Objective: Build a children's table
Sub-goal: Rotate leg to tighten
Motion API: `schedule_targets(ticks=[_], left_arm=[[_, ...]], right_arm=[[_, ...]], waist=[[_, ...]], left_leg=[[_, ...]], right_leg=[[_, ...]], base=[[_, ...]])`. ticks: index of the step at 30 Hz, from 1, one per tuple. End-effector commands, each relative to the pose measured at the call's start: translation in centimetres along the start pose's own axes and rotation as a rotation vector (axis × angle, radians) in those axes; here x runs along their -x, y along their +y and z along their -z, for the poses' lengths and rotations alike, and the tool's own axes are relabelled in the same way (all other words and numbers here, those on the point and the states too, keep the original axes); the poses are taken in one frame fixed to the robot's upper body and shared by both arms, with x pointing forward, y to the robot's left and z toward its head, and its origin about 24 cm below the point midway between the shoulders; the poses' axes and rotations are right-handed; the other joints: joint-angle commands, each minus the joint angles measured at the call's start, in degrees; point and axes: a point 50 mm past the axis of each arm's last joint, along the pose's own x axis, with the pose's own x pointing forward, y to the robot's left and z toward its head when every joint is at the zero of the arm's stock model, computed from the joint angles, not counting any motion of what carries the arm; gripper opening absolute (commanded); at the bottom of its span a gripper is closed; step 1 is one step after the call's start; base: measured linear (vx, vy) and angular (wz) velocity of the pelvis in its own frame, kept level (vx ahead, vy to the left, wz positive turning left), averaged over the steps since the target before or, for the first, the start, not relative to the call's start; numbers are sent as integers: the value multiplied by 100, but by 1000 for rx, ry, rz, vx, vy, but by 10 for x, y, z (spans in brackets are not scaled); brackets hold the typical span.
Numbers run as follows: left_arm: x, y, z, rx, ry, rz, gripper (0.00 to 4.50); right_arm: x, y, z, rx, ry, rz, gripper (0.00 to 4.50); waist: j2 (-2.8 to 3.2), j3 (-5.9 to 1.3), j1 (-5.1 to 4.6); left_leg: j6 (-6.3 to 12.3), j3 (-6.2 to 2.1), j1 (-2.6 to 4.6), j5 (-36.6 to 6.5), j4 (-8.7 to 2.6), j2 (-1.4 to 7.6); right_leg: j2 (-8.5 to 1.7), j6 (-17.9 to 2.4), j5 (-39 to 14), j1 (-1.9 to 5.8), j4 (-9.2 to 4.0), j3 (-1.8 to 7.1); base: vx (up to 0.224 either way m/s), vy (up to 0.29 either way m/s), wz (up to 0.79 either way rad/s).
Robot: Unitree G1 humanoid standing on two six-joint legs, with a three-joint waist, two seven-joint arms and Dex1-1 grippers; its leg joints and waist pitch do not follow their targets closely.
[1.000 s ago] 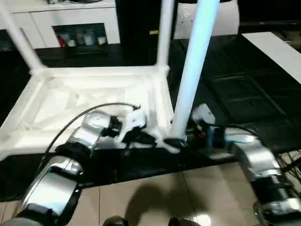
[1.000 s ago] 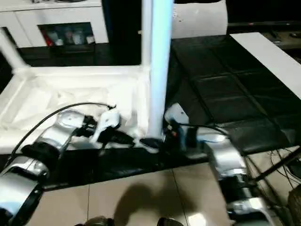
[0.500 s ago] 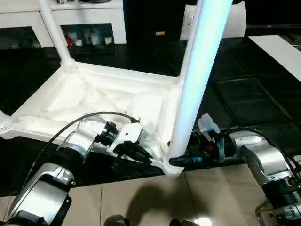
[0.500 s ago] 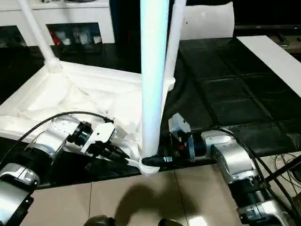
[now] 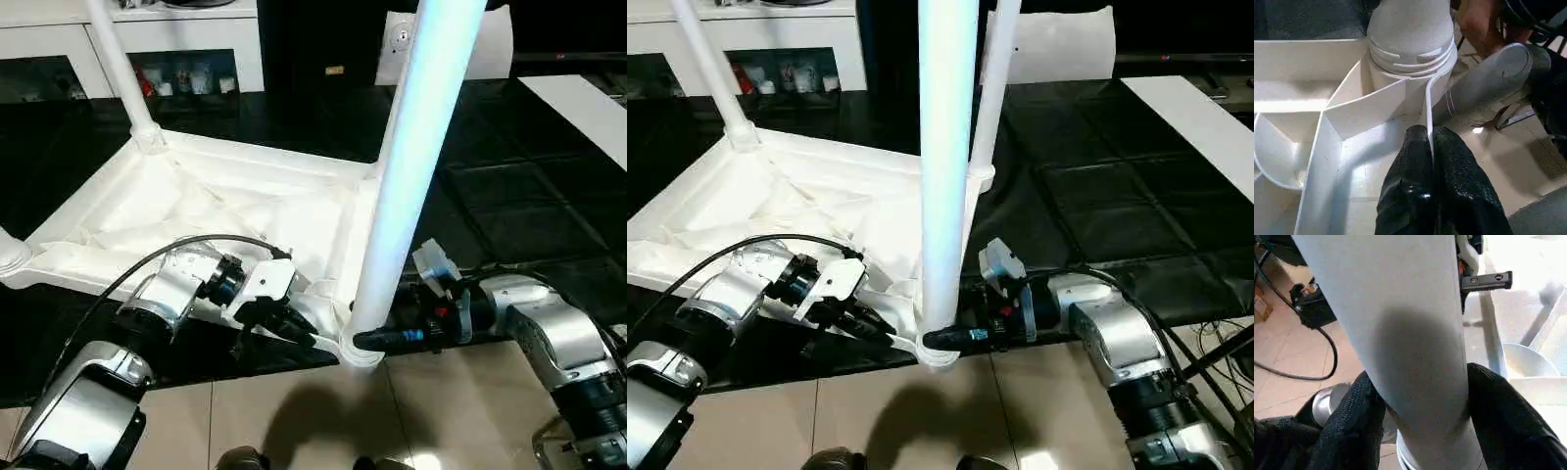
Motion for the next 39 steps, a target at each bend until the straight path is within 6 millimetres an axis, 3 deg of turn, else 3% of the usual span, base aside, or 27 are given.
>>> schedule_targets(ticks=[1, 5, 6, 7, 8, 11, 12, 14, 15, 16, 18, 22, 24, 28, 30, 35, 39], left_arm=[[-7, 6, -8, -15, -9, -28, 0], [-18, 28, -15, 46, 4, -243, 0], [-20, 31, -17, 61, -7, -268, 0], [-23, 35, -19, 80, -24, -299, 0], [-27, 40, -23, 97, -43, -336, 0], [-35, 50, -30, 134, -65, -417, 0], [-35, 50, -30, 134, -65, -417, 0], [-39, 59, -36, 175, -90, -512, 0], [-39, 64, -39, 193, -101, -567, 0], [-39, 64, -39, 193, -101, -567, 0], [-39, 71, -43, 224, -112, -662, 0], [-38, 70, -41, 217, -100, -665, 0], [-37, 70, -40, 212, -95, -664, 0], [-30, 61, -33, 138, -78, -608, 0], [-30, 61, -33, 138, -78, -608, 0], [-20, 42, -22, 77, -98, -455, 0], [-12, 34, -19, 63, -99, -362, 0]], right_arm=[[-9, -1, -2, -49, -62, 48, 212], [-33, -25, 0, -73, -83, 384, 211], [-36, -27, -1, -89, -93, 419, 211], [-41, -31, -1, -112, -107, 461, 209], [-48, -36, -3, -144, -128, 512, 208], [-63, -45, -8, -187, -152, 607, 207], [-63, -45, -8, -187, -152, 607, 207], [-74, -54, -12, -231, -156, 711, 207], [-78, -58, -13, -245, -153, 758, 207], [-78, -58, -13, -245, -153, 758, 207], [-87, -60, -18, -221, -173, 815, 263], [-85, -59, -19, -203, -197, 814, 285], [-84, -58, -19, -194, -202, 812, 321], [-65, -58, -17, -126, -210, 820, 350], [-65, -58, -17, -126, -210, 820, 363], [-37, -40, -11, 44, -139, 609, 407], [-25, -28, -7, 60, -105, 462, 407]], waist=[[-58, -415, -39], [-64, -373, -125], [-52, -360, -187], [-72, -362, -259], [-53, -363, -304], [-43, -376, -443], [-68, -376, -503], [-63, -380, -544], [-27, -378, -546], [-49, -378, -577], [-48, -394, -583], [-53, -422, -547], [-55, -424, -534], [-48, -418, -505], [-54, -413, -502], [-54, -422, -441], [-51, -402, -355]], left_leg=[[296, -57, 50, -894, -361, 268], [111, -69, 92, -1162, -367, 214], [16, -88, 114, -1288, -365, 191], [-25, -122, 57, -1310, -379, 177], [7, -124, 74, -1333, -379, 186], [48, -133, 60, -1413, -370, 187], [87, -140, 19, -1397, -367, 168], [161, -106, 32, -1296, -331, 145], [190, -103, 47, -1257, -326, 128], [225, -97, 21, -1199, -323, 127], [239, -89, 19, -1133, -321, 143], [401, -83, 7, -868, -333, 169], [435, -80, -2, -773, -336, 177], [440, -79, 9, -830, -346, 189], [442, -81, -2, -836, -346, 187], [599, -63, -8, -721, -338, 222], [635, -45, -2, -794, -339, 228]], right_leg=[[-527, -736, -2225, 318, -447, 334], [-529, -430, -3079, 271, -555, 302], [-524, -365, -3319, 245, -590, 270], [-533, -267, -3438, 310, -602, 236], [-531, -252, -3370, 287, -624, 245], [-521, -414, -3124, 276, -598, 250], [-529, -443, -3070, 318, -594, 245], [-523, -519, -2975, 282, -587, 276], [-514, -523, -2994, 288, -605, 269], [-496, -551, -2891, 295, -592, 275], [-495, -605, -2714, 293, -566, 291], [-490, -810, -2030, 333, -480, 327], [-488, -900, -1786, 351, -441, 335], [-504, -894, -1854, 363, -456, 339], [-510, -890, -1854, 375, -455, 343], [-508, -1046, -1334, 389, -384, 367], [-500, -955, -1670, 373, -421, 349]], base=[[0, 0, 0], [0, 0, 0], [0, 0, 0], [0, 0, 0], [0, 0, 0], [0, 0, 0], [0, 0, 0], [0, 0, 0], [0, 0, 0], [0, 0, 0], [0, 0, 0], [0, 0, 0], [0, 0, 0], [0, 0, 0], [0, 0, 0], [0, 0, 0], [0, 0, 0]])
